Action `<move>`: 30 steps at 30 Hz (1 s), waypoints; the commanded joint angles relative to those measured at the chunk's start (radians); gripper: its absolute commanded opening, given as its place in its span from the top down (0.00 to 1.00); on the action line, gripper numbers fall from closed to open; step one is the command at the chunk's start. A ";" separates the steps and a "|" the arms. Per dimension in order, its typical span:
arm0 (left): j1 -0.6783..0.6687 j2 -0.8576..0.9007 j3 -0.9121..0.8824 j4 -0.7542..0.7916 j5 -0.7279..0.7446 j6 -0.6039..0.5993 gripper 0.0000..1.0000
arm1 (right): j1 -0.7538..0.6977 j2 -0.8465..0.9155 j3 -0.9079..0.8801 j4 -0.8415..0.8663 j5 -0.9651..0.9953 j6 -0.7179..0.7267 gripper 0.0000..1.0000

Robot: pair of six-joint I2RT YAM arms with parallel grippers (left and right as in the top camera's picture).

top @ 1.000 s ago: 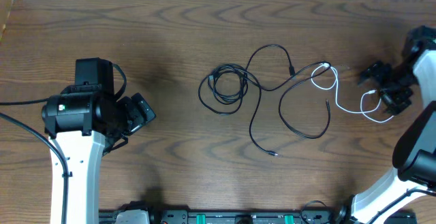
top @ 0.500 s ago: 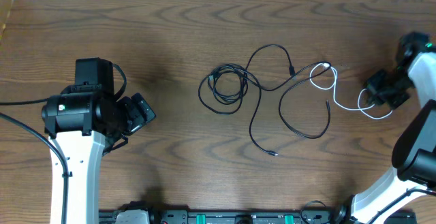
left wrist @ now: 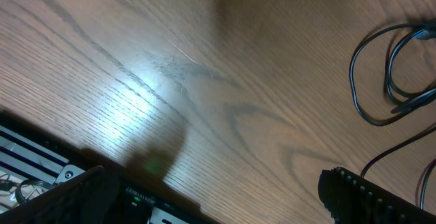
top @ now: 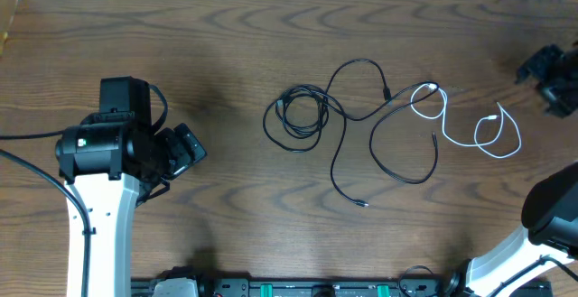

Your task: Untangle cables

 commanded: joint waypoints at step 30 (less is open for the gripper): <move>0.003 0.000 0.000 -0.003 -0.003 -0.009 0.01 | 0.000 -0.034 -0.195 0.314 0.084 -0.051 0.99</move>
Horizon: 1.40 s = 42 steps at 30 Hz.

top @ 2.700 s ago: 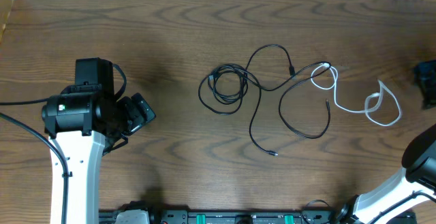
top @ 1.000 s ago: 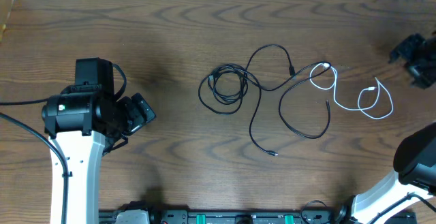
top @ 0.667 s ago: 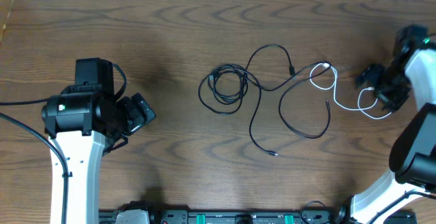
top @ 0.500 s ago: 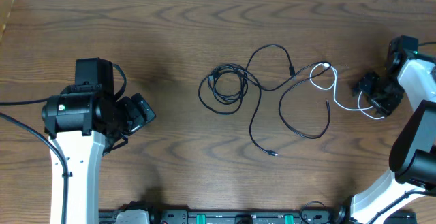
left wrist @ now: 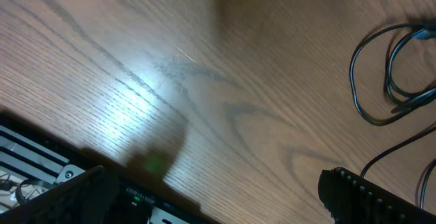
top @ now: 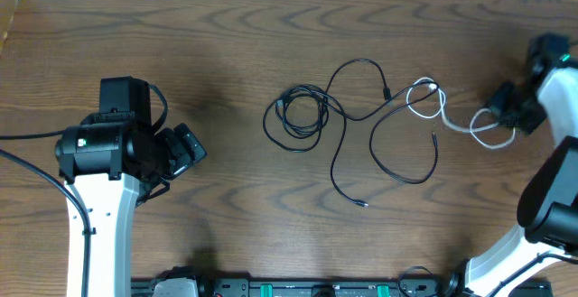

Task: Untangle cables
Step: 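Carry the white cable to the far right edge and release it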

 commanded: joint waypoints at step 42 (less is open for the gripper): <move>0.003 0.000 0.000 -0.003 -0.002 -0.008 0.01 | -0.167 -0.046 0.500 -0.254 0.129 0.096 0.99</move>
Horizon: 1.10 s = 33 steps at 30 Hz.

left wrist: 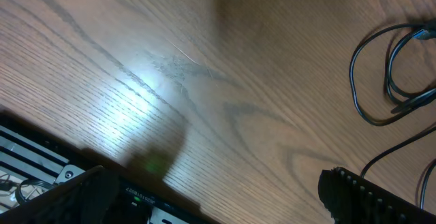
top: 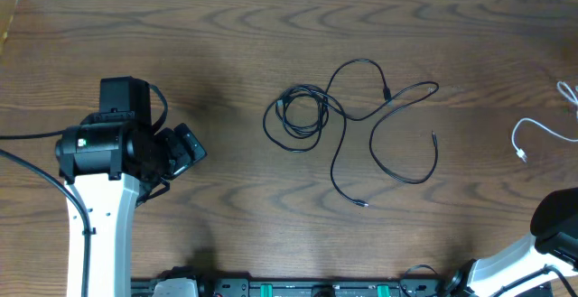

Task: Untangle cables
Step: 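Carry the white cable to the far right edge and release it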

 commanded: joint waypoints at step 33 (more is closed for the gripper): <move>0.003 0.000 0.000 -0.003 -0.002 -0.008 0.01 | 0.037 0.006 -0.215 0.017 -0.341 -0.039 0.01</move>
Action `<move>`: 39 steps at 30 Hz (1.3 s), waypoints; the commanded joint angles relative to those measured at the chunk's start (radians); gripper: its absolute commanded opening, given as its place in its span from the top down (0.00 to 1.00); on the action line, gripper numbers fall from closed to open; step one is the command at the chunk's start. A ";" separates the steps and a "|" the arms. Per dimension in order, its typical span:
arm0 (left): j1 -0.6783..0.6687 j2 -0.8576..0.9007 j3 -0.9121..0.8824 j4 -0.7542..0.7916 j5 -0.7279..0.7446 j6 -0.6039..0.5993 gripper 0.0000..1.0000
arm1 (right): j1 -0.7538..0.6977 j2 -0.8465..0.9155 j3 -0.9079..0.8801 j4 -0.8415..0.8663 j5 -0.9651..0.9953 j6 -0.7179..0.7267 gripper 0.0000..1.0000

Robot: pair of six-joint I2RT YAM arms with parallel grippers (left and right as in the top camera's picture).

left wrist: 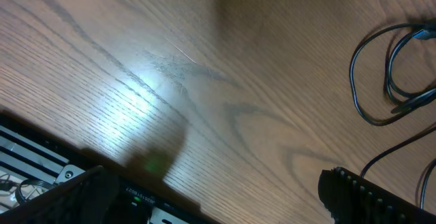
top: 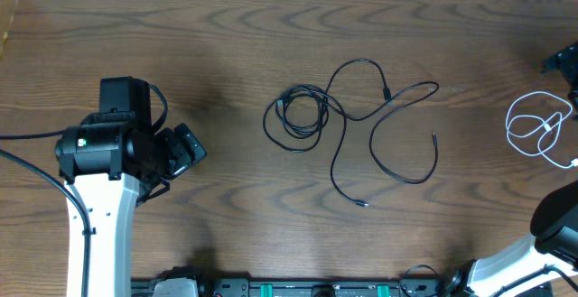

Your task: Untangle cables

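In the overhead view a thin black cable [top: 312, 116] lies mid-table, a small coil on its left and long open loops running right. A white cable [top: 547, 127] lies apart from it at the right edge, in a loose loop. My right gripper [top: 562, 65] shows only as a dark shape at the far right edge, above the white cable; its jaws are not readable. My left gripper [top: 185, 151] hovers at the left, well clear of both cables. In the left wrist view the left gripper [left wrist: 211, 197] is open and empty, with the black coil [left wrist: 352, 81] at the right edge.
A brown wooden table [top: 226, 44] carries everything. A rail of equipment [top: 298, 288] runs along the near edge. The left arm's base and body [top: 99, 153] fill the left side. A pale strip borders the far edge.
The white cable, stretched at the right edge and partly out of frame before, now rests in a closed loop there. The right gripper has come back into view at the far right edge. The left arm is unchanged.
At first the white cable was crossed with the black cable's right loop and the right gripper sat at the right edge. Then the right gripper was on the white cable. Later the white cable was at the right edge, free of the black one, where it now rests looped.
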 commanded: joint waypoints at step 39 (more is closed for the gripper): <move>0.003 0.000 0.000 -0.003 -0.003 -0.008 0.01 | 0.717 0.005 -0.183 0.129 -0.229 -0.243 0.01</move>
